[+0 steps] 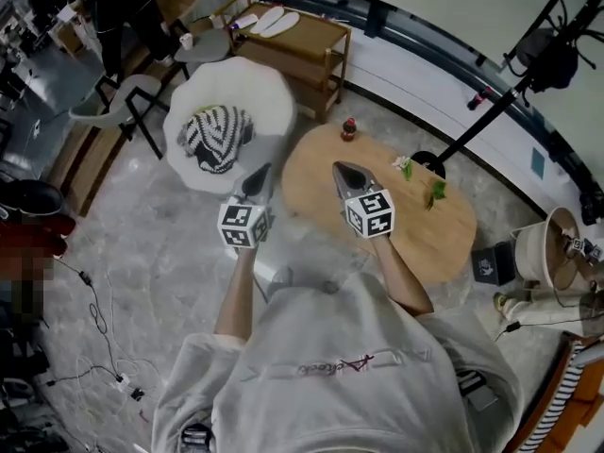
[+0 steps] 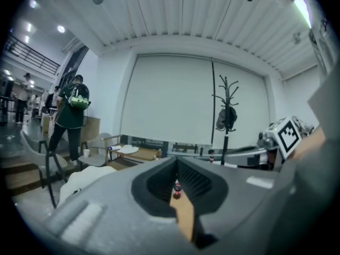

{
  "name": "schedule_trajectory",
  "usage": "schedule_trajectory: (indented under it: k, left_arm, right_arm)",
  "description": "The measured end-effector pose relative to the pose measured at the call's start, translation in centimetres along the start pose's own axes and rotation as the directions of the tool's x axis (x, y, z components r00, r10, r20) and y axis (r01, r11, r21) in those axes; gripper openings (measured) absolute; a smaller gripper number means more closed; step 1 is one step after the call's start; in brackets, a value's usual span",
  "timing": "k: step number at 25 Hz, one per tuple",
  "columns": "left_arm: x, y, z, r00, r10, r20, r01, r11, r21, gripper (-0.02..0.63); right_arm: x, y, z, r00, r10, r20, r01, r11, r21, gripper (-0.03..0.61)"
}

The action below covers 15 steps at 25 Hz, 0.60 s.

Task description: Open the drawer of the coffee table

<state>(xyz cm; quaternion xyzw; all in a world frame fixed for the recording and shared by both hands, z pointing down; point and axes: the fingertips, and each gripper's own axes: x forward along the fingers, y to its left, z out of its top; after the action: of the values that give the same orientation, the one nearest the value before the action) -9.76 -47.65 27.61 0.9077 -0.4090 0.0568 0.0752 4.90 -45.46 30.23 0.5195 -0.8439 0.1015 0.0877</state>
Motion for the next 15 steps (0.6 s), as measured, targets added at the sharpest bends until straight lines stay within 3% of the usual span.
schedule_trajectory:
  k: [7, 15]
  left_arm:
    - [4.8, 0.6, 1.6, 0.983, -0.182, -0.021, 0.182, 0.983, 0.019, -0.002]
    - [7.9, -0.4, 1.8, 0.925, -0.377, -0.045, 0.378, 0.925, 0.028, -0.002]
  right_arm:
    - [0.1, -2.7, 0.8, 0.983, -0.181, 0.004, 0.181, 0.982, 0.054, 0.006]
    - [-2.5, -4.4, 0.4, 0.916, -0.402, -0.008, 0.400, 0.909, 0.116, 0.006]
